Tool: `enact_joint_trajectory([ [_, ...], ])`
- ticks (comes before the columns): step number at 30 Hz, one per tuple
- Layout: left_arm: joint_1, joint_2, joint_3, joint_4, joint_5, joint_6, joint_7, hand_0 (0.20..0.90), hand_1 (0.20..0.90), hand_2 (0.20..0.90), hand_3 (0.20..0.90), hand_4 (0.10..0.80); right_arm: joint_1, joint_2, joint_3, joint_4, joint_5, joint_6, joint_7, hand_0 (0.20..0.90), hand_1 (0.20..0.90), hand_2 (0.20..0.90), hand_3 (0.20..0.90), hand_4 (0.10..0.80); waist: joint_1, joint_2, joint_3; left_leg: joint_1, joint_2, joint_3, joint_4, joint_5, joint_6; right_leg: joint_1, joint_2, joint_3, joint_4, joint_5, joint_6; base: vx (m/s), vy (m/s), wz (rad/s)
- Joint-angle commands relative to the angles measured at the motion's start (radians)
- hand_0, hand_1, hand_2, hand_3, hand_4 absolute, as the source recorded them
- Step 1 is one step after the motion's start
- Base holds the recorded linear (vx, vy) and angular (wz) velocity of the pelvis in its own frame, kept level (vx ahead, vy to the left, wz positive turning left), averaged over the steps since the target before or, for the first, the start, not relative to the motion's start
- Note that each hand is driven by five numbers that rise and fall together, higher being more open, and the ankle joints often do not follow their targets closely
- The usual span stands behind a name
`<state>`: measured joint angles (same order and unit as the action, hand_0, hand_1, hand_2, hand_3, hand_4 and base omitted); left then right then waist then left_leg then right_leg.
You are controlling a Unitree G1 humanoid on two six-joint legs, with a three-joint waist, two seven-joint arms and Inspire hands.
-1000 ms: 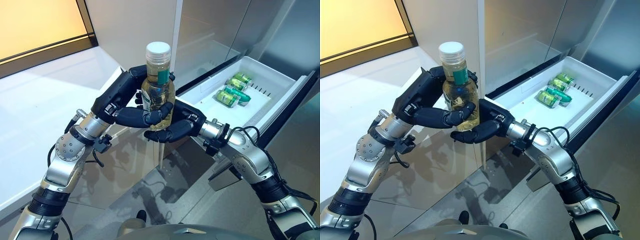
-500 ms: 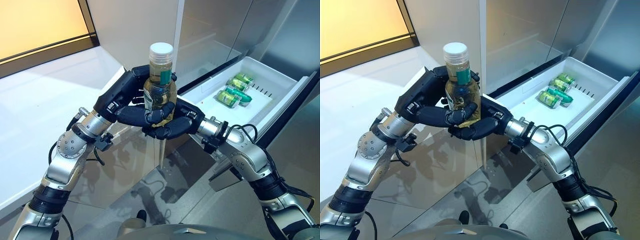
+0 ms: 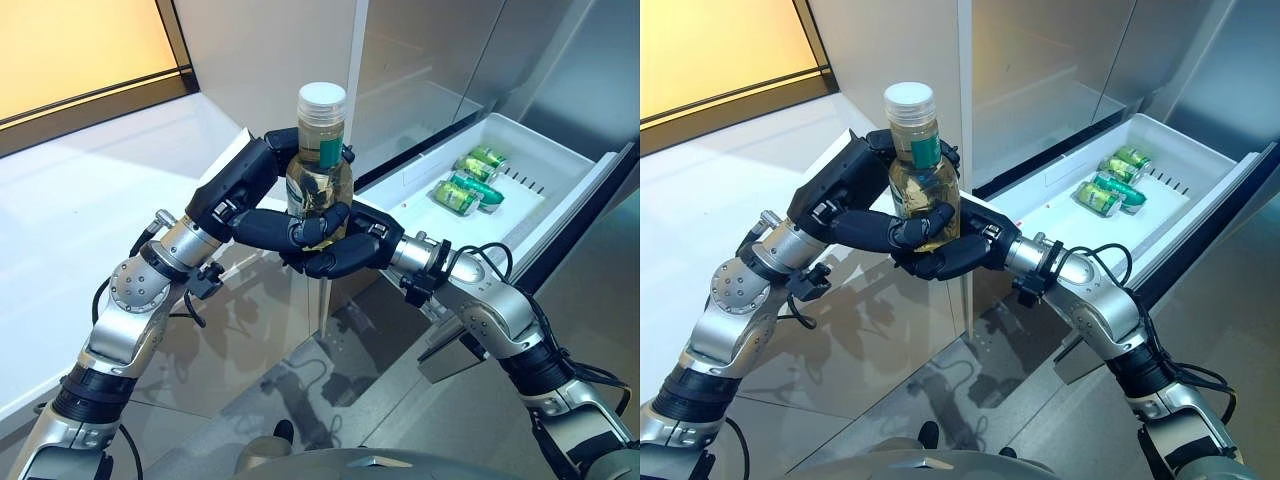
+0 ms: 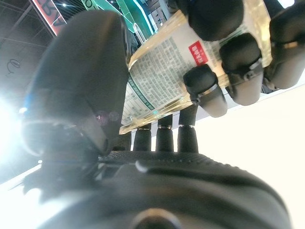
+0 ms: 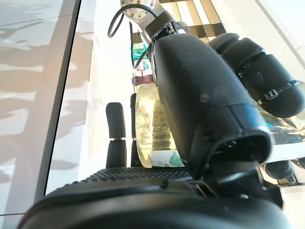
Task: Put drinks into fridge and close the fridge
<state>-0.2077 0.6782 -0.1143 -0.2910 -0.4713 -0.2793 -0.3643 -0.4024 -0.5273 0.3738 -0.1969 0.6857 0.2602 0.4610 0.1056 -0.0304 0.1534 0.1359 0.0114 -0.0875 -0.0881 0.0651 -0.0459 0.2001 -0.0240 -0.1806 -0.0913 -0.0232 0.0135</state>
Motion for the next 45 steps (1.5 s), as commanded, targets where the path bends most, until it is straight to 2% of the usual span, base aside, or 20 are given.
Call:
enact_joint_trajectory([
  [1,-0.135,-0.021,0.016,-0.054,-0.124,-0.1,0.011,0.9,0.9,0.9,0.9,0.8,-0.152,0.063,-0.035,-0.036,0.096,-0.114,-0.035,0.3,0.3,0.3,0.2,0.1,-0.01,-0.001,-0.116,0.016,-0.079,0.013,0.008,-0.074,0.073,-0.043,-0.018,0.019,0.025,0.047,0.039,0.0,0.0,0.0],
  [11,-0.13,0.013,0.045,-0.05,-0.146,-0.091,-0.001,0.9,0.9,0.9,0.9,0.8,-0.161,0.032,-0.057,-0.04,0.101,-0.127,-0.042,0.3,0.3,0.3,0.2,0.1,-0.009,-0.001,-0.12,0.015,-0.08,0.013,0.006,-0.073,0.072,-0.042,-0.017,0.019,0.023,0.048,0.038,0.0,0.0,0.0],
  [19,-0.093,0.045,0.113,-0.036,-0.168,-0.098,0.004,0.9,0.9,0.9,0.9,0.8,-0.161,-0.013,-0.109,-0.072,0.111,-0.158,-0.042,0.3,0.3,0.3,0.2,0.1,-0.009,-0.001,-0.122,0.016,-0.079,0.014,0.006,-0.074,0.071,-0.04,-0.017,0.02,0.02,0.047,0.039,0.0,0.0,0.0],
  [26,-0.044,0.039,0.166,-0.027,-0.182,-0.094,0.009,0.9,0.9,0.9,0.9,0.8,-0.155,-0.039,-0.155,-0.116,0.098,-0.181,-0.047,0.3,0.3,0.3,0.2,0.1,-0.008,-0.005,-0.122,0.015,-0.079,0.012,0.005,-0.075,0.072,-0.041,-0.015,0.023,0.02,0.047,0.038,0.0,0.0,0.0],
  [32,0.0,0.019,0.2,-0.026,-0.283,-0.078,-0.049,0.9,0.9,0.9,0.9,0.8,-0.146,-0.076,-0.213,-0.163,0.105,-0.211,-0.054,0.3,0.3,0.3,0.2,0.1,-0.013,-0.007,-0.126,0.015,-0.078,0.014,0.004,-0.076,0.071,-0.043,-0.013,0.028,0.018,0.048,0.038,0.0,0.0,0.0],
  [36,0.029,-0.023,0.201,-0.04,-0.423,-0.018,-0.119,0.9,0.9,0.9,0.9,0.8,-0.126,-0.09,-0.258,-0.185,0.117,-0.231,-0.076,0.3,0.3,0.3,0.2,0.1,-0.017,-0.009,-0.126,0.014,-0.078,0.014,0.004,-0.077,0.072,-0.044,-0.013,0.031,0.018,0.049,0.039,-0.01,0.002,0.0],
  [39,0.056,-0.076,0.203,-0.047,-0.547,0.046,-0.17,0.9,0.9,0.9,0.9,0.8,-0.114,-0.089,-0.292,-0.201,0.113,-0.241,-0.094,0.3,0.3,0.3,0.2,0.1,-0.021,-0.012,-0.127,0.012,-0.077,0.016,0.004,-0.078,0.072,-0.049,-0.012,0.034,0.018,0.051,0.039,0.0,0.0,0.0],
  [40,0.071,-0.112,0.201,-0.05,-0.637,0.097,-0.208,0.9,0.9,0.9,0.9,0.8,-0.11,-0.09,-0.306,-0.207,0.105,-0.25,-0.111,0.3,0.3,0.3,0.2,0.1,-0.023,-0.013,-0.126,0.009,-0.078,0.018,0.004,-0.073,0.071,-0.054,-0.013,0.036,0.021,0.055,0.038,-0.033,0.006,-0.01],
  [42,0.083,-0.134,0.2,-0.054,-0.685,0.131,-0.23,0.9,0.9,0.9,0.9,0.8,-0.106,-0.09,-0.314,-0.211,0.098,-0.253,-0.118,0.3,0.3,0.3,0.2,0.1,-0.024,-0.014,-0.128,0.008,-0.077,0.019,0.004,-0.074,0.071,-0.056,-0.012,0.037,0.021,0.055,0.038,-0.015,0.003,-0.01],
  [43,0.11,-0.196,0.181,-0.062,-0.768,0.191,-0.285,0.9,0.9,0.9,0.9,0.8,-0.099,-0.093,-0.335,-0.223,0.092,-0.251,-0.14,0.3,0.3,0.3,0.2,0.1,-0.029,-0.015,-0.127,0.008,-0.077,0.021,0.003,-0.075,0.071,-0.058,-0.012,0.041,0.02,0.056,0.036,0.0,0.0,0.0],
  [45,0.126,-0.244,0.163,-0.072,-0.854,0.261,-0.32,0.9,0.9,0.9,0.9,0.8,-0.098,-0.096,-0.346,-0.231,0.089,-0.247,-0.155,0.3,0.3,0.3,0.2,0.1,-0.032,-0.016,-0.126,0.008,-0.077,0.021,0.002,-0.076,0.071,-0.06,-0.011,0.044,0.02,0.058,0.036,0.0,0.0,0.0],
])
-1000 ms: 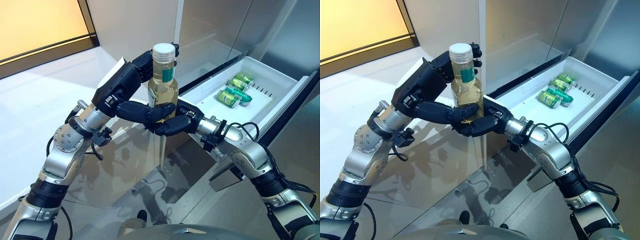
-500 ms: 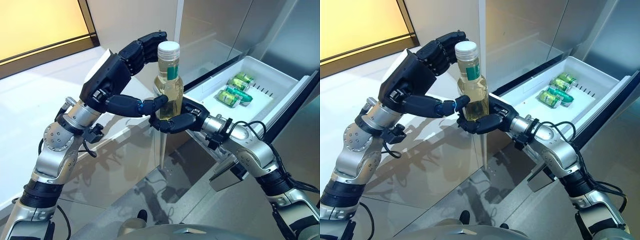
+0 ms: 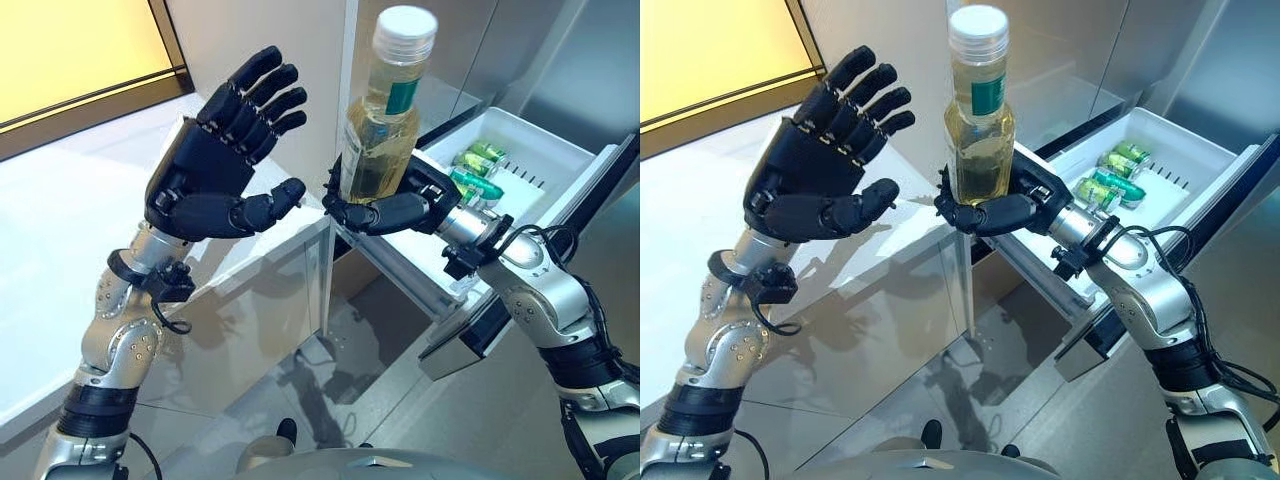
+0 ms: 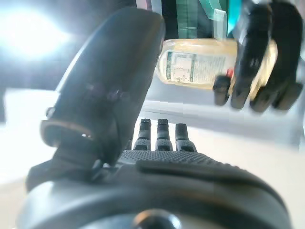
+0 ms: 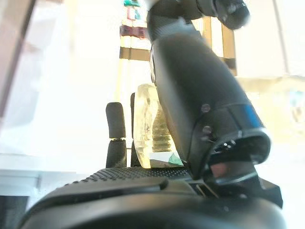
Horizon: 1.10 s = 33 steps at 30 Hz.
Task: Put drinks into fridge and close the fridge
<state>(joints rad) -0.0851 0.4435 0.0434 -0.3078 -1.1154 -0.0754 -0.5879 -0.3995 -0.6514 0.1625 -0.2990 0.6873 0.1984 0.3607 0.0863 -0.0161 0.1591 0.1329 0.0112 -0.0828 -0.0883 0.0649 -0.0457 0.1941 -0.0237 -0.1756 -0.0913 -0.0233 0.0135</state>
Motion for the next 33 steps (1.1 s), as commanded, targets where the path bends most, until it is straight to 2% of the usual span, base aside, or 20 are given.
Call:
enact_joint_trajectory([
  [1,0.01,-0.03,-0.004,-0.055,-0.26,0.099,-0.108,0.9,0.9,0.9,0.9,0.8,-0.103,0.028,-0.139,-0.131,0.084,-0.183,-0.06,0.3,0.3,0.3,0.2,0.1,-0.014,-0.031,-0.132,0.011,-0.077,0.018,0.001,-0.077,0.071,-0.055,-0.011,0.041,0.02,0.058,0.035,0.0,0.0,0.0],
  [2,0.02,-0.065,-0.029,-0.047,-0.266,0.156,-0.148,0.9,0.9,0.9,0.9,0.8,-0.111,0.025,-0.143,-0.133,0.084,-0.177,-0.069,0.3,0.3,0.3,0.2,0.1,-0.018,-0.033,-0.132,0.01,-0.078,0.02,0.001,-0.078,0.072,-0.057,-0.01,0.044,0.02,0.059,0.034,0.0,0.0,0.0],
  [6,0.051,-0.104,-0.116,-0.043,-0.37,0.246,-0.243,0.9,0.9,0.9,0.9,0.8,-0.125,-0.005,-0.147,-0.134,0.093,-0.172,-0.092,0.3,0.3,0.3,0.2,0.1,-0.023,-0.032,-0.126,0.01,-0.078,0.022,0.001,-0.081,0.072,-0.059,-0.009,0.048,0.018,0.064,0.032,0.0,0.0,0.0],
  [7,0.063,-0.119,-0.142,-0.036,-0.438,0.289,-0.263,0.9,0.9,0.9,0.9,0.8,-0.124,-0.011,-0.148,-0.134,0.092,-0.173,-0.096,0.3,0.3,0.3,0.2,0.1,-0.025,-0.032,-0.123,0.009,-0.078,0.023,0.001,-0.082,0.072,-0.06,-0.01,0.051,0.017,0.065,0.033,-0.027,0.011,-0.04],
  [10,0.078,-0.133,-0.168,-0.018,-0.548,0.373,-0.275,0.9,0.9,0.9,0.9,0.8,-0.124,-0.021,-0.153,-0.126,0.094,-0.179,-0.103,0.3,0.3,0.3,0.2,0.1,-0.028,-0.034,-0.121,0.007,-0.079,0.025,0.001,-0.083,0.072,-0.063,-0.009,0.054,0.017,0.067,0.031,-0.024,0.004,-0.04],
  [13,0.1,-0.154,-0.223,0.017,-0.715,0.513,-0.306,0.9,0.9,0.9,0.9,0.8,-0.13,-0.029,-0.16,-0.114,0.089,-0.183,-0.108,0.3,0.3,0.3,0.2,0.1,-0.03,-0.037,-0.115,0.01,-0.078,0.028,0.001,-0.089,0.072,-0.06,-0.009,0.053,0.014,0.068,0.031,0.0,0.0,0.0],
  [17,0.133,-0.159,-0.285,0.042,-0.812,0.618,-0.282,0.9,0.9,0.9,0.9,0.8,-0.133,-0.045,-0.171,-0.11,0.084,-0.186,-0.125,0.3,0.3,0.3,0.2,0.1,-0.036,-0.041,-0.111,0.006,-0.078,0.036,0.001,-0.09,0.07,-0.065,-0.009,0.053,0.013,0.072,0.032,0.0,0.0,0.0],
  [27,0.231,-0.169,-0.283,0.187,-0.78,0.83,-0.297,0.9,0.9,0.9,0.9,0.8,-0.083,-0.083,-0.23,-0.097,0.102,-0.197,-0.1,0.3,0.3,0.3,0.2,0.1,-0.046,-0.048,-0.108,-0.008,-0.071,0.062,0.001,-0.087,0.066,-0.084,-0.004,0.064,0.011,0.081,0.037,-0.004,0.002,-0.03],
  [29,0.252,-0.177,-0.274,0.237,-0.742,0.855,-0.292,0.9,0.9,0.9,0.9,0.8,-0.076,-0.093,-0.24,-0.091,0.109,-0.203,-0.097,0.3,0.3,0.3,0.2,0.1,-0.047,-0.05,-0.106,-0.011,-0.07,0.066,0.001,-0.086,0.066,-0.088,-0.004,0.067,0.012,0.083,0.038,-0.01,0.002,-0.05],
  [33,0.302,-0.192,-0.258,0.415,-0.527,0.915,-0.405,0.9,0.9,0.9,0.9,0.8,-0.063,-0.12,-0.267,-0.064,0.128,-0.215,-0.086,0.3,0.3,0.3,0.2,0.1,-0.048,-0.053,-0.105,-0.015,-0.067,0.076,0.001,-0.084,0.065,-0.094,-0.003,0.07,0.012,0.087,0.041,-0.005,0.003,-0.05],
])
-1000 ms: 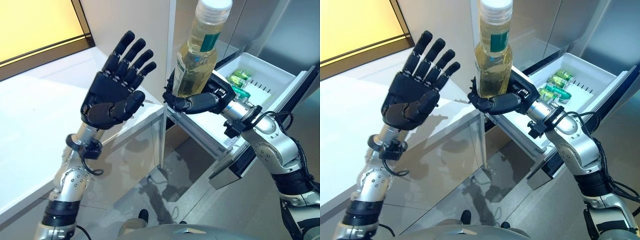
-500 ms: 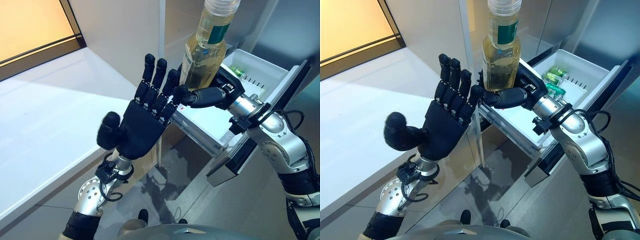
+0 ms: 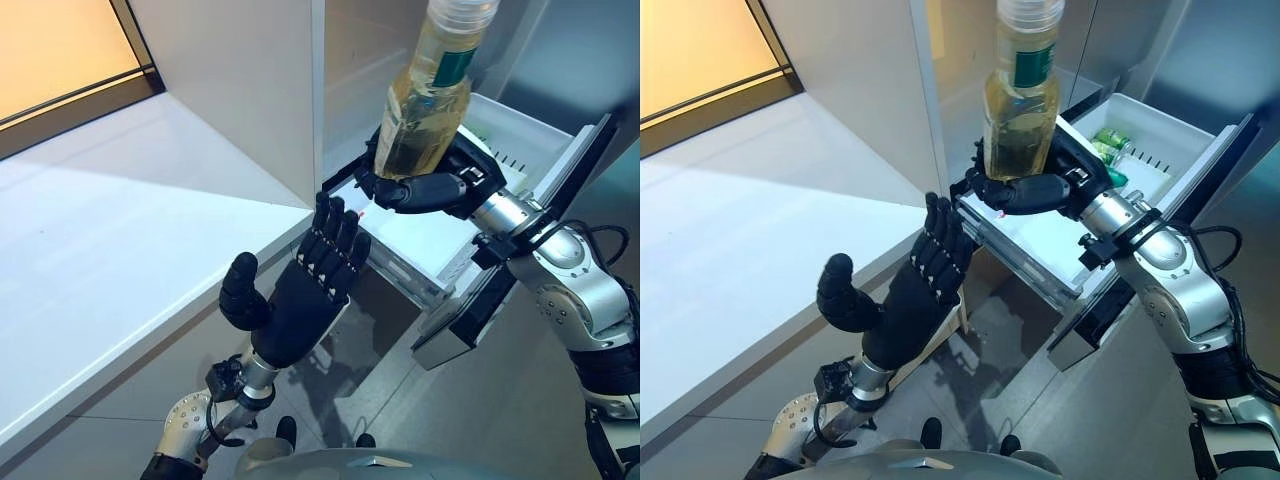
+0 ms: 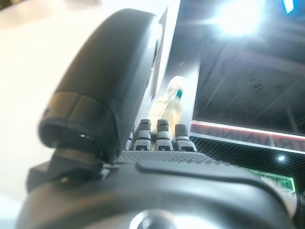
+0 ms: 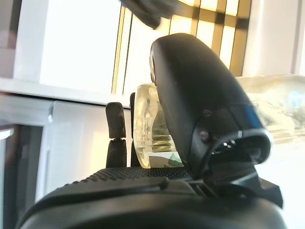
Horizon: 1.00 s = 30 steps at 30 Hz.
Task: Put drinks into fridge and close the fridge
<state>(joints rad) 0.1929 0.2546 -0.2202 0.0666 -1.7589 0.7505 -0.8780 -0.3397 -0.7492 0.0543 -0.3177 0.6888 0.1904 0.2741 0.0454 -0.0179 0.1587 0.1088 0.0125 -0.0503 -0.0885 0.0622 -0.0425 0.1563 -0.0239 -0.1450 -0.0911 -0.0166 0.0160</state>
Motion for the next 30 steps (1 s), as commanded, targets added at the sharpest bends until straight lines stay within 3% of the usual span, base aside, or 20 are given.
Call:
enact_joint_trajectory([
  [1,0.026,-0.006,0.008,0.064,0.146,0.096,-0.136,0.9,0.9,0.9,0.9,0.8,-0.123,-0.024,-0.159,-0.042,0.128,-0.209,0.001,0.3,0.3,0.3,0.2,0.1,-0.007,-0.051,-0.104,0.009,-0.068,0.044,0.001,-0.082,0.062,-0.057,-0.003,0.04,0.011,0.08,0.039,0.0,0.0,0.0],
  [4,0.052,-0.024,0.031,0.22,0.359,0.112,-0.224,0.9,0.9,0.9,0.9,0.8,-0.113,-0.045,-0.17,-0.026,0.137,-0.217,0.001,0.3,0.3,0.3,0.2,0.1,-0.011,-0.053,-0.105,0.006,-0.066,0.053,0.001,-0.08,0.061,-0.062,-0.004,0.041,0.011,0.082,0.041,0.0,0.0,0.0],
  [9,0.086,-0.05,0.095,0.475,0.686,0.009,-0.259,0.9,0.9,0.9,0.9,0.8,-0.065,-0.086,-0.199,-0.021,0.192,-0.209,0.014,0.3,0.3,0.3,0.2,0.1,-0.023,-0.051,-0.108,0.006,-0.062,0.067,0.001,-0.089,0.062,-0.064,-0.002,0.048,0.01,0.075,0.045,0.03,0.018,-0.1],
  [11,0.089,-0.054,0.123,0.542,0.751,-0.031,-0.198,0.9,0.9,0.9,0.9,0.8,-0.044,-0.092,-0.213,-0.03,0.208,-0.197,0.022,0.3,0.3,0.3,0.2,0.1,-0.028,-0.051,-0.107,0.006,-0.061,0.071,0.001,-0.091,0.062,-0.067,0.0,0.052,0.012,0.074,0.045,0.01,0.023,-0.05],
  [18,0.042,-0.027,0.174,0.794,0.821,-0.376,0.163,0.9,0.9,0.9,0.9,0.8,0.041,-0.098,-0.287,-0.053,0.319,-0.095,0.061,0.3,0.3,0.3,0.2,0.1,-0.059,-0.056,-0.112,-0.003,-0.061,0.087,0.001,-0.088,0.066,-0.082,0.004,0.075,0.013,0.076,0.05,0.017,0.025,-0.11],
  [19,0.032,-0.028,0.18,0.827,0.825,-0.384,0.179,0.9,0.9,0.9,0.9,0.8,0.05,-0.093,-0.293,-0.06,0.324,-0.089,0.063,0.3,0.3,0.3,0.2,0.1,-0.063,-0.057,-0.113,-0.003,-0.061,0.09,0.001,-0.089,0.066,-0.083,0.004,0.076,0.013,0.075,0.051,0.01,0.014,-0.15],
  [24,-0.004,-0.029,0.193,0.97,0.968,-0.61,0.276,0.9,0.9,0.9,0.9,0.8,0.113,-0.043,-0.343,-0.091,0.306,-0.07,0.094,0.3,0.3,0.3,0.2,0.1,-0.08,-0.063,-0.114,-0.004,-0.06,0.103,0.001,-0.089,0.065,-0.092,0.006,0.08,0.017,0.075,0.054,0.007,0.009,-0.09],
  [30,-0.028,-0.036,0.177,1.079,1.147,-0.748,0.402,0.9,0.9,0.9,0.9,0.8,0.197,0.001,-0.389,-0.105,0.264,-0.082,0.089,0.3,0.3,0.3,0.2,0.1,-0.094,-0.072,-0.115,-0.005,-0.058,0.119,0.002,-0.088,0.063,-0.098,0.008,0.088,0.021,0.076,0.056,0.009,0.0,-0.06],
])
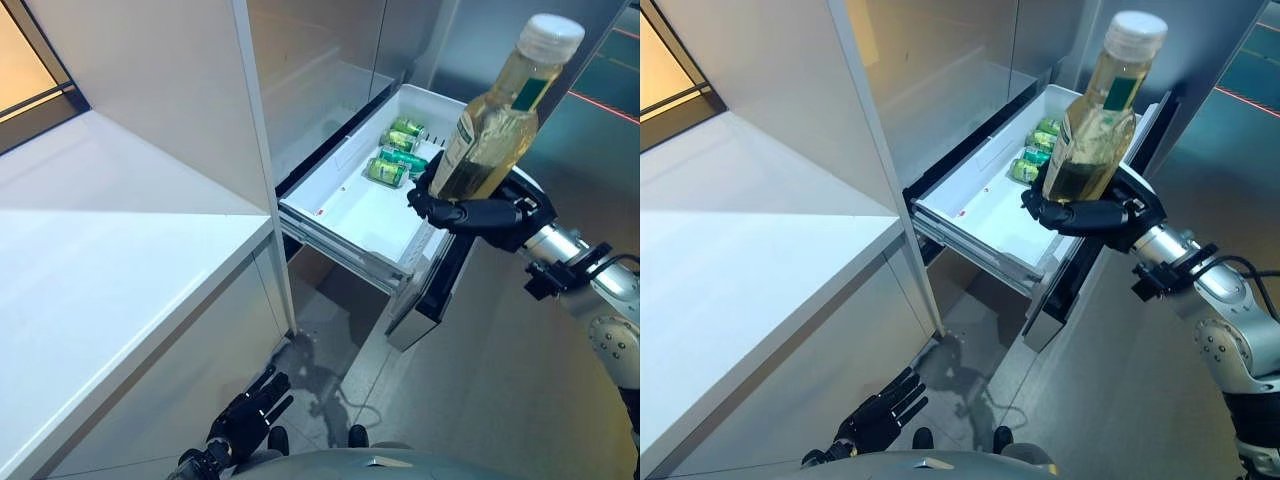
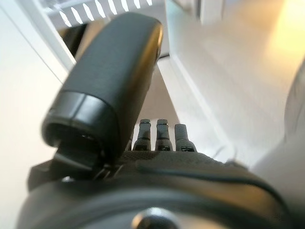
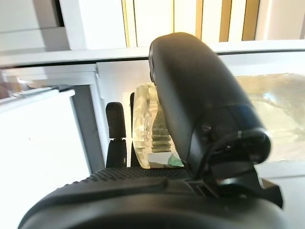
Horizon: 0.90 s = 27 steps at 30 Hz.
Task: Put drinks into fridge and close the fridge
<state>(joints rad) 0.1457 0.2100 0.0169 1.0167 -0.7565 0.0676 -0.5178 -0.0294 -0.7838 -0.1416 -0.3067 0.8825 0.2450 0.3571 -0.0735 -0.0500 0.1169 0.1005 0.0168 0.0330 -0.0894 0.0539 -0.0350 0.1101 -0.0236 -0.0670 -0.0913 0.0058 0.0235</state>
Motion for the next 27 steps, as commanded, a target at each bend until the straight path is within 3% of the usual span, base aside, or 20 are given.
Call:
enact_joint_trajectory([
  [1,0.018,0.009,-0.063,0.14,0.155,-0.074,0.051,0.9,0.9,0.9,0.9,0.8,-0.106,0.038,-0.197,-0.115,0.066,-0.138,0.003,0.3,0.3,0.3,0.2,0.1,0.025,-0.041,-0.074,0.003,-0.062,0.036,0.003,-0.081,0.055,-0.053,0.008,0.012,0.023,0.053,0.048,0.0,0.0,0.0],
  [12,0.017,0.006,-0.074,0.227,0.294,-0.154,0.217,0.9,0.9,0.9,0.9,0.8,-0.013,0.042,-0.243,-0.077,-0.091,-0.214,-0.086,0.3,0.3,0.3,0.2,0.1,0.014,-0.052,-0.069,0.006,-0.062,0.042,0.004,-0.086,0.057,-0.057,0.014,0.023,0.029,0.05,0.05,0.016,-0.003,-0.04],
  [16,0.014,0.007,-0.073,0.236,0.325,-0.198,0.293,0.9,0.9,0.9,0.9,0.8,-0.022,-0.007,-0.258,-0.024,-0.236,-0.272,-0.154,0.3,0.3,0.3,0.2,0.1,0.02,-0.058,-0.07,0.007,-0.061,0.043,0.005,-0.088,0.055,-0.055,0.016,0.019,0.026,0.051,0.05,0.027,-0.012,-0.02],
  [21,0.012,0.025,-0.057,0.229,0.393,-0.246,0.459,0.9,0.9,0.9,0.9,0.8,-0.09,-0.096,-0.238,0.033,-0.331,-0.238,-0.223,0.3,0.3,0.3,0.2,0.1,0.039,-0.067,-0.066,0.006,-0.061,0.032,0.006,-0.085,0.053,-0.047,0.018,0.011,0.022,0.052,0.048,0.041,-0.021,0.0],
  [22,0.012,0.024,-0.057,0.225,0.395,-0.243,0.463,0.9,0.9,0.9,0.9,0.8,-0.093,-0.099,-0.236,0.035,-0.33,-0.236,-0.224,0.3,0.3,0.3,0.2,0.1,0.039,-0.066,-0.066,0.007,-0.061,0.031,0.006,-0.085,0.053,-0.046,0.018,0.011,0.021,0.052,0.048,0.081,0.021,0.03],
  [25,0.01,0.075,-0.028,0.049,0.441,-0.067,0.536,0.9,0.9,0.9,0.9,0.8,-0.131,-0.194,-0.234,0.044,-0.391,-0.179,-0.232,0.3,0.3,0.3,0.2,0.1,0.052,-0.05,-0.072,0.007,-0.068,0.016,0.003,-0.082,0.051,-0.044,0.016,0.009,0.017,0.051,0.049,0.075,0.066,0.04],
  [27,0.006,0.108,-0.013,0.008,0.451,-0.011,0.528,0.9,0.9,0.9,0.9,0.8,-0.163,-0.239,-0.221,0.071,-0.41,-0.154,-0.204,0.3,0.3,0.3,0.2,0.1,0.058,-0.041,-0.075,0.007,-0.068,0.015,0.003,-0.082,0.051,-0.045,0.016,0.009,0.016,0.05,0.049,0.057,0.069,0.03],
])
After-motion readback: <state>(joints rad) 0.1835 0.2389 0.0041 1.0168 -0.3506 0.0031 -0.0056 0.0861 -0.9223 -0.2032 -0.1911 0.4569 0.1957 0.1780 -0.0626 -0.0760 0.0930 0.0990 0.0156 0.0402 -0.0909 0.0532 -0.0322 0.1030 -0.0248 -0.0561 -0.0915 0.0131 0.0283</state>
